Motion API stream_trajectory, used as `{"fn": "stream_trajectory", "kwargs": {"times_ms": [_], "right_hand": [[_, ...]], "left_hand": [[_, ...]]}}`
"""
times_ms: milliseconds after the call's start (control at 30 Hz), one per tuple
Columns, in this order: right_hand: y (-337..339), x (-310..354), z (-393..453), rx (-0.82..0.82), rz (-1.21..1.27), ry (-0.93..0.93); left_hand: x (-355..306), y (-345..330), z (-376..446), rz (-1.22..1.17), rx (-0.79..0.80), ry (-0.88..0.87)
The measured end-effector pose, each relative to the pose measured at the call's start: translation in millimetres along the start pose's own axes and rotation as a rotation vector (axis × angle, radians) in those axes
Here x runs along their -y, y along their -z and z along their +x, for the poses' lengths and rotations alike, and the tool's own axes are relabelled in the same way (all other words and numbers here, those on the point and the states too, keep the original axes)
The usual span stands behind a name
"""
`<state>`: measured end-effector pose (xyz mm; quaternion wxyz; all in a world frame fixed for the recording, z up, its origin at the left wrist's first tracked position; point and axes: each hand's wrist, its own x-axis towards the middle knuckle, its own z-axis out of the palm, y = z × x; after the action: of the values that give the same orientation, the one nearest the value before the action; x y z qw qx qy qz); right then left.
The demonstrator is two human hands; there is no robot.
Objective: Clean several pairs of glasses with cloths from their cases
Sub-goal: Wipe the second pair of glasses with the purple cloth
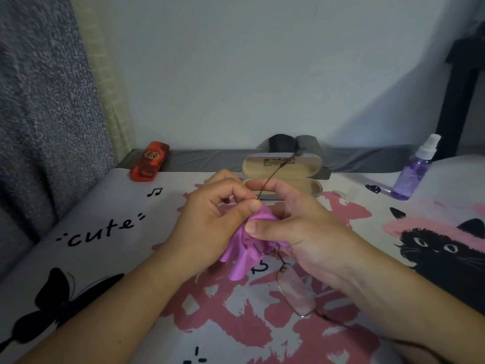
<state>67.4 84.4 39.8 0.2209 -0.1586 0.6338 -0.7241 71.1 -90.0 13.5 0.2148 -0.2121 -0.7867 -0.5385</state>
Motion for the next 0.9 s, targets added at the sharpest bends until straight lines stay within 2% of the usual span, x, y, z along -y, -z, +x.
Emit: {"fn": "stream_trajectory", "kwargs": {"times_ms": [200,367,500,633,800,900], "right_hand": [[-0.1,-0.4,1.1,-0.148,0.1,0.007],[1.4,0.4,2.3,-0.179,0.122,0.007],[14.5,6.6,-0.2,0.012,-0.035,-0.048],[24.9,10.6,-0.2,0.162,-0.23,-0.078],[26.6,5.3,1.1,0.32,-0.153,-0.149],[25.3,4.0,1.6,0.357,-0.12,-0.165]], "left_hand": [[2.2,4.5,4.4,-0.154,0.038,0.087],[0.5,4.6,2.3,-0.045,-0.002,0.01],[2.7,4.3,0.3,0.12,-0.056,-0.103],[1.2,4.9,-0.2,0.123,-0.005,-0.14],[0.9,2.8,-2.3,0.134,0.065,-0.185],[0.9,1.5,-2.7,0.144,0.075,-0.202]]}}
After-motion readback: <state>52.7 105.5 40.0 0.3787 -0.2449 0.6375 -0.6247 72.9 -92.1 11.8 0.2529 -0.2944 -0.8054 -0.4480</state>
